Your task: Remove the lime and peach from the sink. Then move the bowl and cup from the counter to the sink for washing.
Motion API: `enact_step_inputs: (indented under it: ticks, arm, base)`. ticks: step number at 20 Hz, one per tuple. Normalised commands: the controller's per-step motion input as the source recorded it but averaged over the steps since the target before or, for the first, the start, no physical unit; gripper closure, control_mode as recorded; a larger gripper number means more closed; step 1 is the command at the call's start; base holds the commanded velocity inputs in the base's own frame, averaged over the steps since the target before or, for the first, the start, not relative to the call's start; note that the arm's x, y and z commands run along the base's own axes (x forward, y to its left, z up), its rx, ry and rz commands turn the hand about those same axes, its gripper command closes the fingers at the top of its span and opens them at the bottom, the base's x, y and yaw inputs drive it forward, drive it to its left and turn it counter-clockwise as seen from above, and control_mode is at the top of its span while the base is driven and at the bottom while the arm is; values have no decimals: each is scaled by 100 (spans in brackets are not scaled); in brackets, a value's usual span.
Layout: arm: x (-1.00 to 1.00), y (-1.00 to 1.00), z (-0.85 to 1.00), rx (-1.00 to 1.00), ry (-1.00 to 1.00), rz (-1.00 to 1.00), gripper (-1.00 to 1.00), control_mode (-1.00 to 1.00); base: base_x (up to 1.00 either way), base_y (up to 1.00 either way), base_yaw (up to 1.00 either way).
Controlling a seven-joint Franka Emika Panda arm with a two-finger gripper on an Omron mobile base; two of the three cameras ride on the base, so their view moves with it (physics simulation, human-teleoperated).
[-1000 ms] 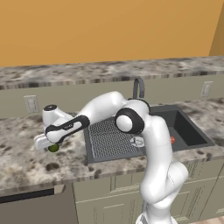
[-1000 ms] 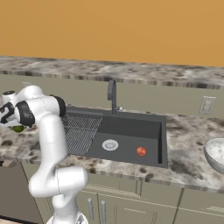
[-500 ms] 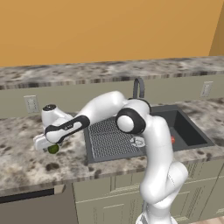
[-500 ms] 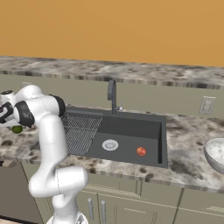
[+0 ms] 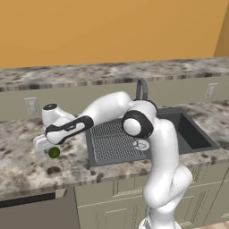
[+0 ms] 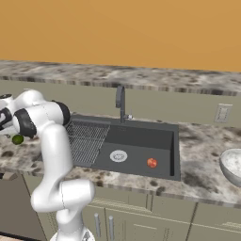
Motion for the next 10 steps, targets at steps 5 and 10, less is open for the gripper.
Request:
enact_step_inputs:
  ticks: [5, 10]
  arm:
    - [-15, -19, 15, 0, 0, -2, -100, -100]
    - [-12, -23, 12, 0, 0, -4, -100, -100]
  base:
    - [0, 0, 0]
    - [0, 0, 0]
